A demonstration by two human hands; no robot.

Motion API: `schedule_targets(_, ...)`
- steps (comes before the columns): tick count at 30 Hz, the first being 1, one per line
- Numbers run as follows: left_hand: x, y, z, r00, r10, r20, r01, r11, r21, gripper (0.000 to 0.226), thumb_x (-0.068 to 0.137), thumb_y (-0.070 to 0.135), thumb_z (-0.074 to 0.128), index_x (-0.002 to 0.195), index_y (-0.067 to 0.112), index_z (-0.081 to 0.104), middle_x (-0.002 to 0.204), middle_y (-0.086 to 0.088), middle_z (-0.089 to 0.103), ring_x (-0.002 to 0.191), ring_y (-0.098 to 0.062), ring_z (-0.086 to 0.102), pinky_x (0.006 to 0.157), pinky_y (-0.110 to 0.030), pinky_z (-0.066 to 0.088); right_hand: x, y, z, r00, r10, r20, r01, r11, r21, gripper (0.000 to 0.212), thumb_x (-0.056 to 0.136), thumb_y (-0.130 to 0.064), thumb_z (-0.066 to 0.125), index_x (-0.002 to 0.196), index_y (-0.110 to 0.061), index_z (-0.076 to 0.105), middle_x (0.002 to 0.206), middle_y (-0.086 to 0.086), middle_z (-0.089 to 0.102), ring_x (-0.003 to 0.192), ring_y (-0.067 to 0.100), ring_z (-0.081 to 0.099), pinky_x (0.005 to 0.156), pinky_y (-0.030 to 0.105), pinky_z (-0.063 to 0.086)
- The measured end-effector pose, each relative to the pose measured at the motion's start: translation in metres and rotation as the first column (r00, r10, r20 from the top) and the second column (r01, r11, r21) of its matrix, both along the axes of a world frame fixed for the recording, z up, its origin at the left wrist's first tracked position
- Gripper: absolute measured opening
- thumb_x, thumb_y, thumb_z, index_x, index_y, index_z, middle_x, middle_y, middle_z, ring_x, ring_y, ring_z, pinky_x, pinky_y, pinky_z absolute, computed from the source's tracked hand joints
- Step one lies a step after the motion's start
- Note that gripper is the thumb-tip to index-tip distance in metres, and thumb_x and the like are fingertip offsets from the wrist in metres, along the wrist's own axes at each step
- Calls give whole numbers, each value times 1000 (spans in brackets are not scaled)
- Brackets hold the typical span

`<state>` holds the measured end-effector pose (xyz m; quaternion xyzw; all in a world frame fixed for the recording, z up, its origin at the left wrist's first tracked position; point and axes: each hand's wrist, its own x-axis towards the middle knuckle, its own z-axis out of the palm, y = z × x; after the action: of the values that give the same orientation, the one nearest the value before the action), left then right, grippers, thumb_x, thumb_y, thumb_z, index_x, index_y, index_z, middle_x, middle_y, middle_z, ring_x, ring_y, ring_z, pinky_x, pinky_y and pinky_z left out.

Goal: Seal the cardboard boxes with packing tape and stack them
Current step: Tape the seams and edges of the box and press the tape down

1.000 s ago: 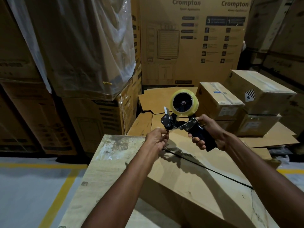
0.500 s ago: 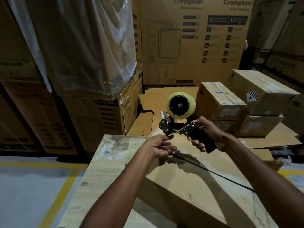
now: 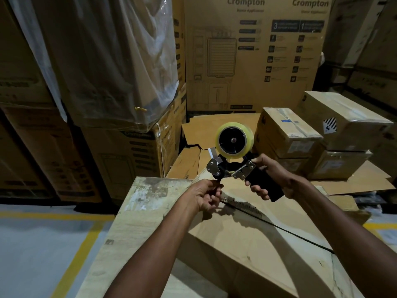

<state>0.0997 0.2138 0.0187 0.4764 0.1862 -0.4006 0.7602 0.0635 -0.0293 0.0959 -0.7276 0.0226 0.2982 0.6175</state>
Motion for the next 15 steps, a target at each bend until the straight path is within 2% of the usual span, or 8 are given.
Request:
schedule_targets(2, 3, 1, -1, 998, 47, 37, -49, 998, 41, 32, 98, 13, 58, 67, 8, 58, 58, -3, 50, 40, -8, 38, 34, -17, 30, -1, 0, -1, 1000, 11, 1, -11, 1000, 5, 77, 92, -69, 39, 100, 2, 67, 74, 12, 50, 56, 23, 42, 53, 30, 37)
schedule_targets(5, 8, 4, 1, 980, 89, 177, -116, 982, 149, 26, 97, 6, 55, 70, 7, 57, 55, -2, 51, 39, -7, 38, 31, -16, 27, -5, 1, -2, 999, 42, 5, -42, 999, -4, 75, 95, -67, 37, 101, 2, 66, 74, 12, 51, 57, 23, 43, 53, 31, 39)
schedule_targets(8, 16, 13, -3, 944, 39, 328, -140, 947, 289, 25, 97, 7, 58, 71, 7, 59, 53, -2, 55, 38, -6, 38, 32, -15, 25, -8, 7, -6, 998, 59, 22, -59, 998, -18, 71, 98, -65, 35, 99, 0, 65, 75, 11, 52, 57, 22, 45, 53, 31, 42)
schedule_targets(12, 39, 39, -12, 902, 10, 432, -207, 887, 412, 13, 94, 9, 65, 87, 0, 72, 69, -8, 64, 45, -9, 43, 35, -17, 32, -10, 17, -14, 997, 49, 51, -47, 998, -46, 68, 99, -64, 33, 95, -2, 63, 74, 11, 52, 57, 22, 44, 54, 31, 40)
schedule_targets(15, 55, 75, -16, 858, 6, 513, -291, 830, 477, 17, 92, 19, 74, 94, 2, 74, 72, -6, 64, 50, -9, 48, 41, -18, 38, -11, 12, -18, 998, 24, 65, -20, 998, -61, 68, 98, -63, 33, 93, -2, 64, 73, 11, 53, 57, 22, 45, 55, 31, 40)
